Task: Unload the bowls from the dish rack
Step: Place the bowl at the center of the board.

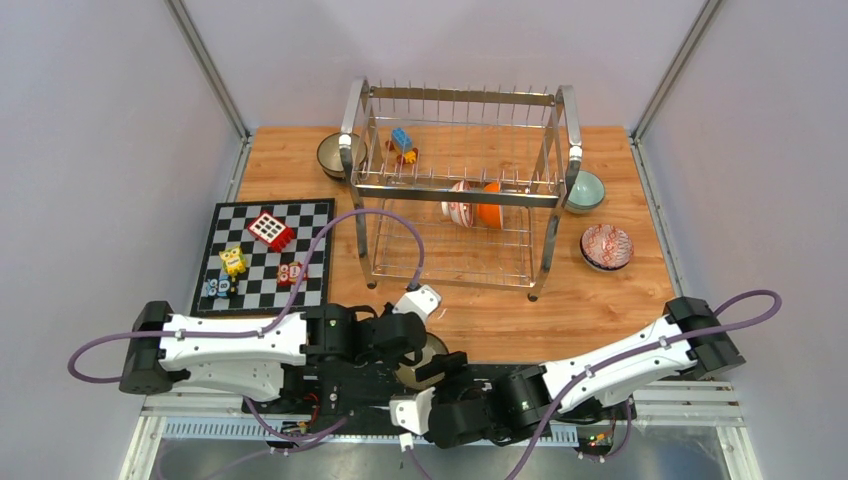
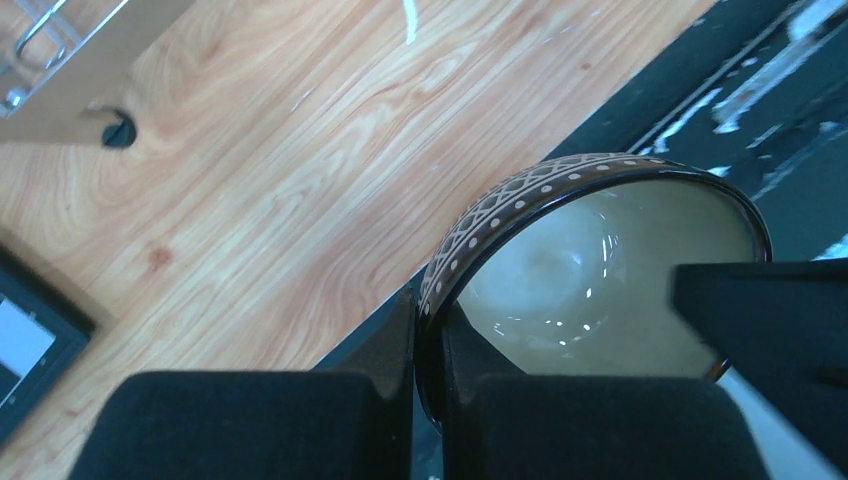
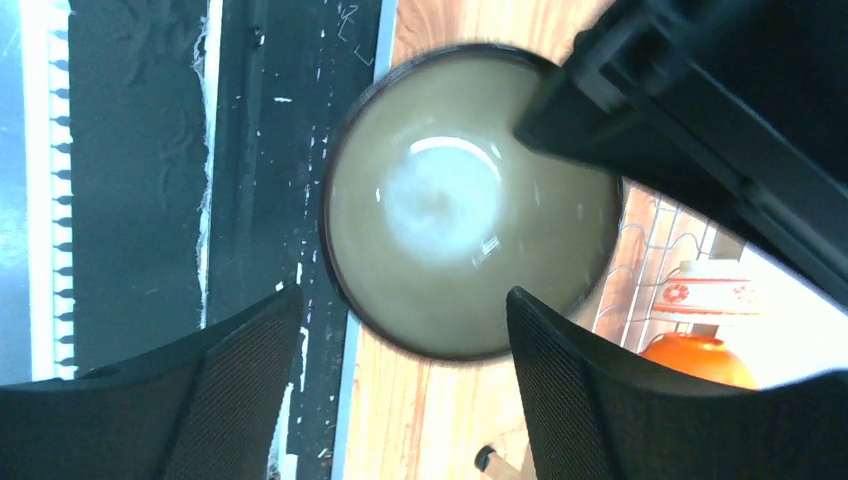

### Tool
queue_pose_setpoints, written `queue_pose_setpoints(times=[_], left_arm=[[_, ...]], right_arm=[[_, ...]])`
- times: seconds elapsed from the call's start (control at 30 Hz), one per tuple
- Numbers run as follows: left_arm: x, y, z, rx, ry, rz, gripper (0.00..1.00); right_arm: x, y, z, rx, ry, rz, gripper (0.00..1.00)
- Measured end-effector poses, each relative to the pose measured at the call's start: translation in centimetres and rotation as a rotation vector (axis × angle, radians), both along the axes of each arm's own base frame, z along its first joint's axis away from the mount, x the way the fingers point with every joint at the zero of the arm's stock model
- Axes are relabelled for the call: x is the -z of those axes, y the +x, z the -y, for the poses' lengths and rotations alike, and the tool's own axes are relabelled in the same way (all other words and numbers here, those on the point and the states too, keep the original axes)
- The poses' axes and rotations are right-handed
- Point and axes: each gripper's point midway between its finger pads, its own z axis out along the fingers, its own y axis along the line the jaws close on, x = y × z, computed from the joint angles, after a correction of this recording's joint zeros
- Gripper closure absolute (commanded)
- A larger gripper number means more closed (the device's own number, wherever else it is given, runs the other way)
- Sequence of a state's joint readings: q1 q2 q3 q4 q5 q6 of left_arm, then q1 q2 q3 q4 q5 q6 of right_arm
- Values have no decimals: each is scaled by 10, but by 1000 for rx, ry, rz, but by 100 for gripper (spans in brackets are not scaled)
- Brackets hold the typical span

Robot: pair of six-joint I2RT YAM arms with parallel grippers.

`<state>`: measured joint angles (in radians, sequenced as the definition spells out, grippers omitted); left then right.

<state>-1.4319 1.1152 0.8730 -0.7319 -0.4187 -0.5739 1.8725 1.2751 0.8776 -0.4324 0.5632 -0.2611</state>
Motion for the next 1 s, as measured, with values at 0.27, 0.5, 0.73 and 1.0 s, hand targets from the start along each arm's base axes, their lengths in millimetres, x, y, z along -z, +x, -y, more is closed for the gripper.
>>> queue_pose_setpoints(times=[0.27, 0.5, 0.73, 1.0], left_arm=[[9, 12, -42, -154, -27, 35, 100], [41, 30, -86, -410, -89, -2, 100], [56, 42, -111, -614, -129, -40, 100], [72, 54, -134, -805, -127, -75, 100]], right_arm=[[-41, -3, 1, 118, 208, -137, 1], [-75, 22, 18, 385, 491, -250, 2], [-65, 48, 49, 606, 660, -281, 4], [-76, 74, 89, 785, 929, -363, 7]])
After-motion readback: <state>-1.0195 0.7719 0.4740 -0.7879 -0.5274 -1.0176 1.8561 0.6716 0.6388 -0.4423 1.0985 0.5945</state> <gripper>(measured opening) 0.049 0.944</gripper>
